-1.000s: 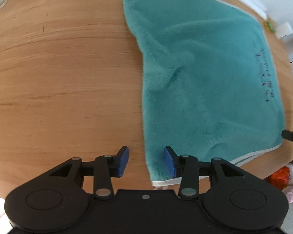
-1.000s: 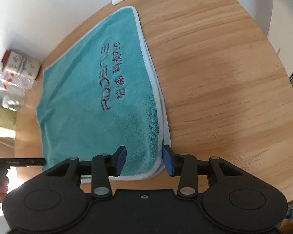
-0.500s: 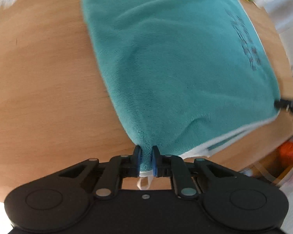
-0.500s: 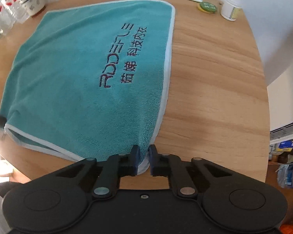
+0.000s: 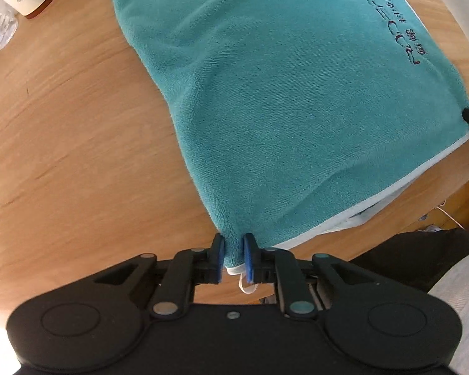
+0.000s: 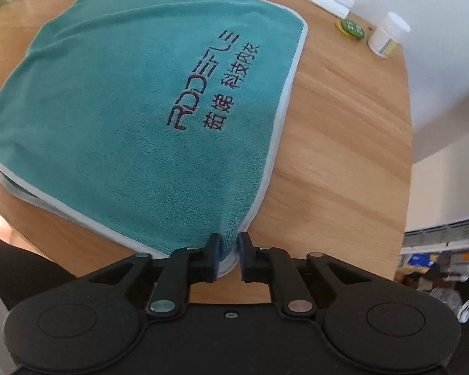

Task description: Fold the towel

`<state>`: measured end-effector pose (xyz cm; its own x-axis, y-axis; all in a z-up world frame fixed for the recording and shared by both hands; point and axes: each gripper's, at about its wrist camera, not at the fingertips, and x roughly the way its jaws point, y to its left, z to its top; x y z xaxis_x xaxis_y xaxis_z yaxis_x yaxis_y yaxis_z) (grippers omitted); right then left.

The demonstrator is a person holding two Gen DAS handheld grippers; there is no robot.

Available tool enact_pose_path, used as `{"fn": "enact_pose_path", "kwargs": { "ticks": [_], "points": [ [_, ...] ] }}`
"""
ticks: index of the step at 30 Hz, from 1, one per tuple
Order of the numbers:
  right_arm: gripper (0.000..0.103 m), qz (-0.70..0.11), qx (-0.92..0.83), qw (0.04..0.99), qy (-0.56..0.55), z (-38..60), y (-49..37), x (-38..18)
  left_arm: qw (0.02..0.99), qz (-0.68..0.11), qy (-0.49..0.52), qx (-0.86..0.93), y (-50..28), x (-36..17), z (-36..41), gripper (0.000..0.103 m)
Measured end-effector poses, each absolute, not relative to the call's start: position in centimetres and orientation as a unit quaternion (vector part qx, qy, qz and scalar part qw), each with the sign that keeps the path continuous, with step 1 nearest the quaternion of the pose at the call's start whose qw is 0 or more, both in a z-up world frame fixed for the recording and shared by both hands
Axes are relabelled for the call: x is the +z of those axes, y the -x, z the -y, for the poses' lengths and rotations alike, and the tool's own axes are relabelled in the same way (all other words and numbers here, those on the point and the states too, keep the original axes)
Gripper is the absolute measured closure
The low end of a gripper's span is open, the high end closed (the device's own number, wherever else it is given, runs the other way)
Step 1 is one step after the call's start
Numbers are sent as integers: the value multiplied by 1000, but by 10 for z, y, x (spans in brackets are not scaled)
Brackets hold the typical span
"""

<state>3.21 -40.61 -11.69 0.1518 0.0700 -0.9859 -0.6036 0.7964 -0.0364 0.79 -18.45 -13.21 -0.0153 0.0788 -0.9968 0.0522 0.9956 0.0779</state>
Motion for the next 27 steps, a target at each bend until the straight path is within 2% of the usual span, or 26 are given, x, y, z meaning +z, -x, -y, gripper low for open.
{"fn": "enact_pose_path", "kwargs": {
  "ticks": [2,4,6,7,10,17,27],
  "points": [
    [83,-609,246,731,185,412,-35,-105,699,-714,-43,13,-11,-131,184,91],
    [83,-626,299,714,95,417,-40,-93,698,-714,-41,14,-13,-130,184,90],
    [83,-621,356,697,50,407,-34,-90,697,-716,-40,13,-15,-128,183,90],
    [83,-619,366,693,57,397,-32,-93,697,-716,-39,11,-17,-127,181,90],
    [92,-616,413,669,60,354,-26,-107,697,-717,-33,11,-17,-122,173,87],
    [93,-619,476,621,63,306,4,-117,704,-709,-30,15,-14,-112,158,82],
    [99,-651,444,615,28,308,4,-135,714,-699,-33,18,6,-110,163,78]
  ]
}}
